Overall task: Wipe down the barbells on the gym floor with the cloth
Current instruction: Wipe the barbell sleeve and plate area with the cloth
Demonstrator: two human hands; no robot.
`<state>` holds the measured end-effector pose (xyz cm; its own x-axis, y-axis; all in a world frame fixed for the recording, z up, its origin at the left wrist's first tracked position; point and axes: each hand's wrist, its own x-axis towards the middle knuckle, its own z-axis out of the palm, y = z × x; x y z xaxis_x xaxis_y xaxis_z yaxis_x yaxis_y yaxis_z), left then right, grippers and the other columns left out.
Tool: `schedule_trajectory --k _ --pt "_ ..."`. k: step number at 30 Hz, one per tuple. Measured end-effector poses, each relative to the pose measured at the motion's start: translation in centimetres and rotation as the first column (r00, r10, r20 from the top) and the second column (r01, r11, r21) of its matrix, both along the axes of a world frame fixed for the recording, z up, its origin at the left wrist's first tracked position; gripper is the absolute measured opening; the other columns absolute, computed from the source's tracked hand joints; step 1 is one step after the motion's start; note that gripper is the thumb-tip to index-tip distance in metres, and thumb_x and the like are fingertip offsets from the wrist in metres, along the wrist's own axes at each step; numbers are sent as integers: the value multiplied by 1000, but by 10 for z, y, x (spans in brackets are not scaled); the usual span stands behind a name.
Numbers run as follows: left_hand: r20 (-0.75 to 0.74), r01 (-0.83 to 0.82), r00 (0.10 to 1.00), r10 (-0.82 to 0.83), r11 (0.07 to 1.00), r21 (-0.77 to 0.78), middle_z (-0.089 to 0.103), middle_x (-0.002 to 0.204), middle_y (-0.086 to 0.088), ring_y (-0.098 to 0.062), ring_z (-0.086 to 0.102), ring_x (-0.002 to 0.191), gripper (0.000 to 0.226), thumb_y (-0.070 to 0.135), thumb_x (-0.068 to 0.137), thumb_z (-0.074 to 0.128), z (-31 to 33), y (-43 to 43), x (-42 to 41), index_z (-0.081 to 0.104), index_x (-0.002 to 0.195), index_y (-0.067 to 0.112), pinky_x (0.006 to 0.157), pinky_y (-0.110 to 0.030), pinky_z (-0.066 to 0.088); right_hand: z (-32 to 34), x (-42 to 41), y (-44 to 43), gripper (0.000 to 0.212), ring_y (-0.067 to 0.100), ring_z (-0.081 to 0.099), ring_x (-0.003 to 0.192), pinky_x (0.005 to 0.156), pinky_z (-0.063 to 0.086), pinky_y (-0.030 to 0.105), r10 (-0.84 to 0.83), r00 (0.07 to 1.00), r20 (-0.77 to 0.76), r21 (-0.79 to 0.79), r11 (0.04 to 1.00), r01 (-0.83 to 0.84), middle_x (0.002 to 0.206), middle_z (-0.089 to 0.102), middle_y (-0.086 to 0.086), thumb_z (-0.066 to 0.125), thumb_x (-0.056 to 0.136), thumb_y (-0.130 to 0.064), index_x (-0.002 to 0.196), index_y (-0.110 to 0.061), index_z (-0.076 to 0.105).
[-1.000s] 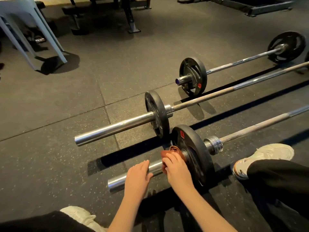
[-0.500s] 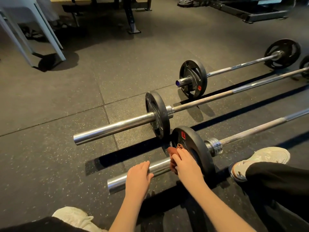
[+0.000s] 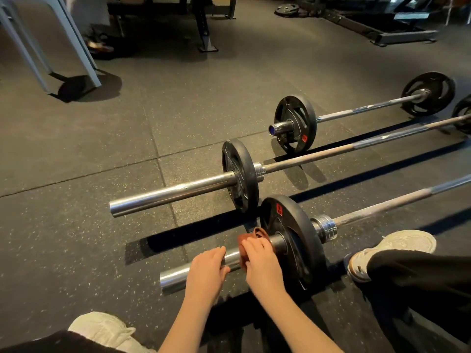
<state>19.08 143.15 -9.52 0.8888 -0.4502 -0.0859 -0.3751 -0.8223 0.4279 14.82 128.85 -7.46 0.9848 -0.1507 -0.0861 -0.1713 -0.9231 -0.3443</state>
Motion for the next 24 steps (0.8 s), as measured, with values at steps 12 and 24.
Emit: schedule_trajectory --k 12,24 --pt "29 -94 996 89 965 243 56 124 14 -11 50 117 42 53 94 46 2 32 -1 46 129 29 101 -29 32 -1 2 -4 46 15 23 144 120 17 32 35 999 7 -32 999 -35 152 34 -6 46 100 -34 144 -22 40" --pt "60 -131 990 125 985 113 60 123 8 -16 55 113 53 49 92 54 -7 42 -4 49 136 21 98 -30 38 -7 8 -24 40 17 34 136 112 29 33 111 994 -6 -76 991 -111 148 36 -5 46 97 -43 133 -27 48"
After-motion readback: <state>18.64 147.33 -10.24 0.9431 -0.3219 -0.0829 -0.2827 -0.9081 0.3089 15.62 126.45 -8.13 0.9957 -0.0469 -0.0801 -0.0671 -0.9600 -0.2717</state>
